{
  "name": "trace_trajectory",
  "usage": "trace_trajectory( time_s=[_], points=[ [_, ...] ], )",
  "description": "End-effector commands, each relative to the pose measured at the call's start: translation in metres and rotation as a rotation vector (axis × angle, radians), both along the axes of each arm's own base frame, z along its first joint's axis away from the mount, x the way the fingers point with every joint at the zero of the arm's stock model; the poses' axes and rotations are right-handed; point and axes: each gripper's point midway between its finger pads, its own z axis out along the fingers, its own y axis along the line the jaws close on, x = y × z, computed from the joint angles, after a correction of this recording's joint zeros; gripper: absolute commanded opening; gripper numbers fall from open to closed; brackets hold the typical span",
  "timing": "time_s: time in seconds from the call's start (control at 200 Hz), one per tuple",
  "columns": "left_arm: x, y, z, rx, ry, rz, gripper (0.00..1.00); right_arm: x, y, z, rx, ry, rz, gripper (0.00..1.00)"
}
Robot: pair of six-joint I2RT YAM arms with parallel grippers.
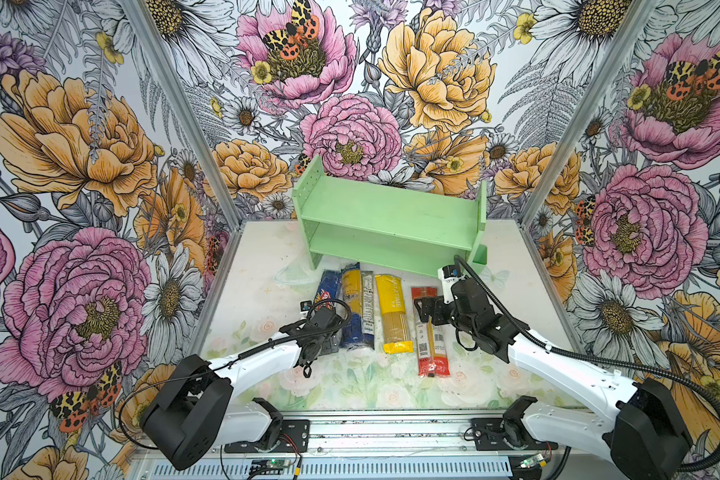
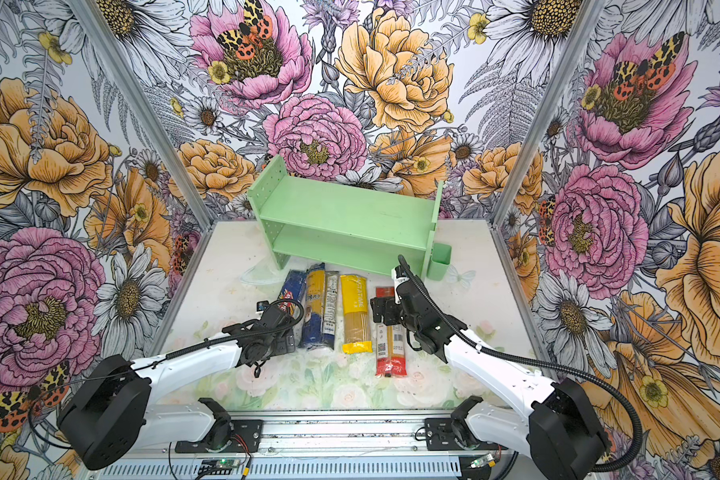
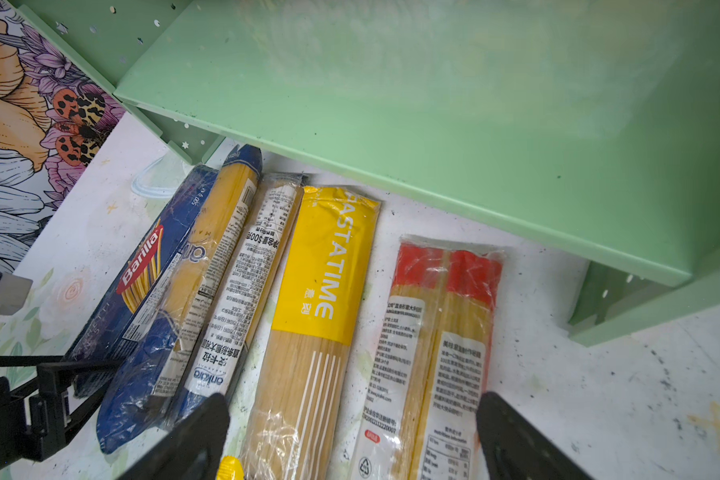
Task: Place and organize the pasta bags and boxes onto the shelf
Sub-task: 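Lower the left gripper around the blue Barilla box and close it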
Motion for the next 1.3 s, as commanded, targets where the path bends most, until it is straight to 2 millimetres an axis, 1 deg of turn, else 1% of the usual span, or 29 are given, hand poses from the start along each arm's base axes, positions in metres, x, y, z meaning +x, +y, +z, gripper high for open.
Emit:
trace_trajectory(
  time_s=[0.0, 0.175, 0.265, 0.415, 0.591, 0.611, 0.771, 1.146, 1.291],
  points=[
    [0.008, 0.000, 0.015, 0.011, -0.061, -0.022, 0.99, 0.006, 0.009, 0.013, 0.023, -0.034, 0.021, 0.95],
    [0.017, -0.009, 0.025, -0.024, -0.110, -0.073, 0.99, 0.005, 0.010, 0.012, 0.024, -0.033, 0.025, 0.95],
    [0.023, -0.010, 0.026, -0.053, -0.111, -0.087, 0.99, 0.005, 0.010, 0.012, 0.023, -0.034, 0.026, 0.95],
    [0.032, -0.011, 0.023, -0.089, -0.083, -0.109, 0.99, 0.004, 0.009, 0.013, 0.024, -0.037, 0.024, 0.96],
    [0.037, -0.013, 0.014, -0.102, -0.026, -0.136, 0.99, 0.003, 0.007, 0.012, 0.022, -0.041, 0.021, 0.96],
    [0.035, -0.019, 0.013, -0.124, -0.011, -0.156, 0.99, 0.003, 0.007, 0.013, 0.022, -0.043, 0.021, 0.96],
    [0.035, -0.025, 0.006, -0.134, 0.026, -0.184, 0.99, 0.003, 0.006, 0.014, 0.021, -0.047, 0.019, 0.96],
    [0.037, -0.027, 0.003, -0.138, 0.043, -0.196, 0.99, 0.003, 0.007, 0.015, 0.026, -0.050, 0.021, 0.96],
    [0.037, -0.028, 0.003, -0.140, 0.045, -0.199, 0.96, 0.003, 0.008, 0.016, 0.030, -0.051, 0.026, 0.95]
  ],
)
